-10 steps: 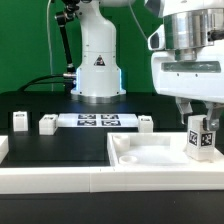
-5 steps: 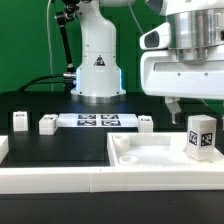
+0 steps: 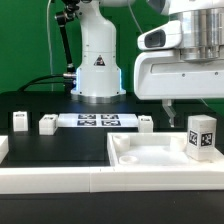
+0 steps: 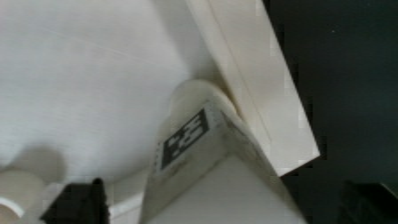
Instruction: Assemble square table
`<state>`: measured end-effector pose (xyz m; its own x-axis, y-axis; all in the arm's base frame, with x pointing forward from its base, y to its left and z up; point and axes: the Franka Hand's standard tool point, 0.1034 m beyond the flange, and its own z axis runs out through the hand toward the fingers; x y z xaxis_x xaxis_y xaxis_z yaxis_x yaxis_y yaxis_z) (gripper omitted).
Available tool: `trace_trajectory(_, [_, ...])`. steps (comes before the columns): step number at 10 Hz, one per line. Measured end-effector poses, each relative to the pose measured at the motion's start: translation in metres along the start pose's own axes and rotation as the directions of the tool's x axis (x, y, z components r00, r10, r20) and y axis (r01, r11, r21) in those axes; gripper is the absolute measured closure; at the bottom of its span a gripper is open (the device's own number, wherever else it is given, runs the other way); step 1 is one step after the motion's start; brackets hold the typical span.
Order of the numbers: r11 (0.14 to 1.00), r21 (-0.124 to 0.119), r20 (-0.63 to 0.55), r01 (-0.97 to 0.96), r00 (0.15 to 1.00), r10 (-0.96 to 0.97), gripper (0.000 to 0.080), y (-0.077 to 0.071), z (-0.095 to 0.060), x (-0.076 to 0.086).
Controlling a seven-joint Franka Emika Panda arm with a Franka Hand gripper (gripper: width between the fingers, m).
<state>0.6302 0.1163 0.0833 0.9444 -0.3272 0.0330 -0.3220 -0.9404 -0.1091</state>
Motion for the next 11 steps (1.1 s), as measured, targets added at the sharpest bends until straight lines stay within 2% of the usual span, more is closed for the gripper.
trace_trajectory(2, [0.982, -0.024, 0.028, 0.19, 0.982, -0.189, 0.0151, -0.0006, -0.0013, -0.0015])
trace_trajectory(4, [0.948, -0.023, 0.033, 0.318, 0.948, -0.317, 0.0151, 0.0003, -0.0004, -0.0023])
trace_trajectory(6, [0.868, -0.023, 0.037, 0.497, 0.868, -0.496, 0.0151, 0.0024, -0.0005, -0.0012])
trace_trajectory(7, [0.864, -0.023, 0.037, 0.503, 0.864, -0.502, 0.0151, 0.0029, -0.0005, -0.001])
trace_trajectory(8, [0.865, -0.023, 0.037, 0.502, 0.865, -0.501, 0.0247, 0.0029, -0.0005, -0.001])
trace_trajectory(9, [0.865, -0.023, 0.037, 0.502, 0.865, -0.501, 0.0382, 0.003, -0.0005, -0.0009])
trace_trajectory(10, [0.876, -0.023, 0.037, 0.481, 0.876, -0.48, 0.0382, 0.0029, -0.0005, -0.001])
trace_trajectory(11, [0.877, -0.023, 0.037, 0.48, 0.877, -0.479, 0.0511, 0.003, -0.0005, -0.0009])
